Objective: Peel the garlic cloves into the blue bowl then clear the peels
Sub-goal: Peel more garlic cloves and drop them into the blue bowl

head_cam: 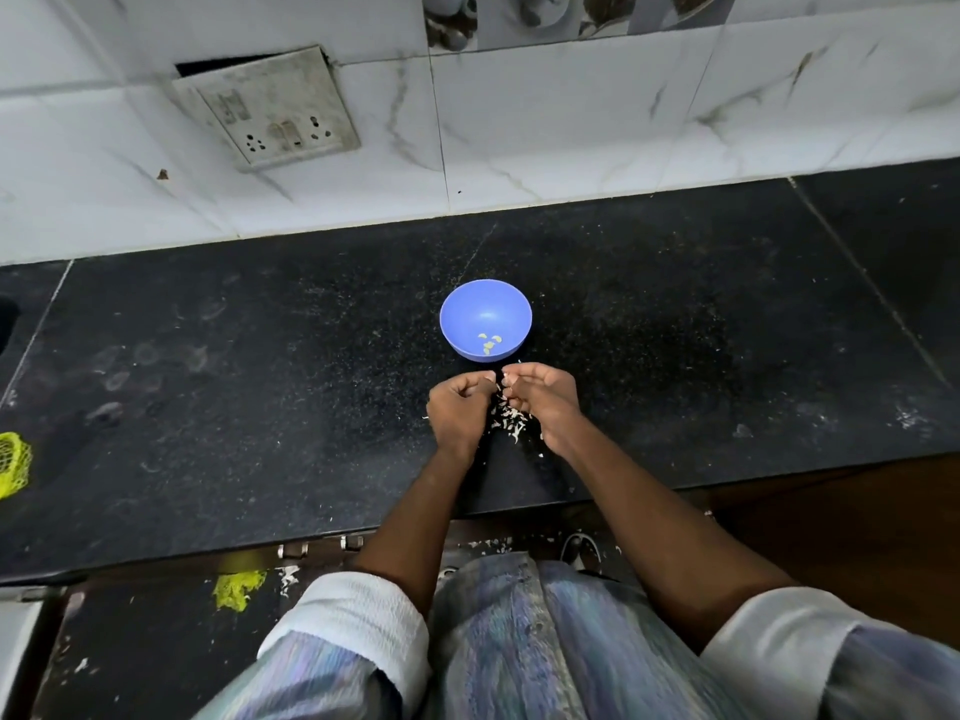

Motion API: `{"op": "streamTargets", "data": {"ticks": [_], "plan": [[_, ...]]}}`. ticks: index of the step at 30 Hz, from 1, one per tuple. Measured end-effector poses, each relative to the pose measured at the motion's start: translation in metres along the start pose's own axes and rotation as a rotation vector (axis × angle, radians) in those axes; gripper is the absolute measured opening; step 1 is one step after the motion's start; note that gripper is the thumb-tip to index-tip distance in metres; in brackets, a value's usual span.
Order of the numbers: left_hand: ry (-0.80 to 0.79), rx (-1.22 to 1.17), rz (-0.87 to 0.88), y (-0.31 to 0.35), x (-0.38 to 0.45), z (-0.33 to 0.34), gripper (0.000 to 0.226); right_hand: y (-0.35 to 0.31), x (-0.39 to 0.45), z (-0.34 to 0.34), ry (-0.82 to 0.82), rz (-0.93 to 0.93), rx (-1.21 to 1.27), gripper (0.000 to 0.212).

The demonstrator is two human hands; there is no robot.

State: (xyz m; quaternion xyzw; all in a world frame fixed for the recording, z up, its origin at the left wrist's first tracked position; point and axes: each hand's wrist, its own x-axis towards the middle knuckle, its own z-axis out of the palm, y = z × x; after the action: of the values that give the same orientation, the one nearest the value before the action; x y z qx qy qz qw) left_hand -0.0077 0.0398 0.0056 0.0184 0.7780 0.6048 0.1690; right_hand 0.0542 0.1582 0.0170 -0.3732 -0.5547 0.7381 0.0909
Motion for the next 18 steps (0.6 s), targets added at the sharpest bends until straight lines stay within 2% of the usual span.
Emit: {"op": "streamTargets", "data": {"ticks": [4,10,18], "plan": [[-0.043,0.010,-0.055,0.006,-0.002,0.008,0.009,-0.005,0.006,-0.002,-0.017,-0.070,-0.116,0.013],[-0.028,0.077,-0.053,0.016,0.002,0.012,0.010,-0.012,0.018,-0.010,-0.061,-0.129,-0.212,0.010],[0.010,0.232,0.061,0.024,0.002,0.011,0.010,-0.017,0.027,-0.017,-0.138,-0.176,-0.301,0.010]]}}
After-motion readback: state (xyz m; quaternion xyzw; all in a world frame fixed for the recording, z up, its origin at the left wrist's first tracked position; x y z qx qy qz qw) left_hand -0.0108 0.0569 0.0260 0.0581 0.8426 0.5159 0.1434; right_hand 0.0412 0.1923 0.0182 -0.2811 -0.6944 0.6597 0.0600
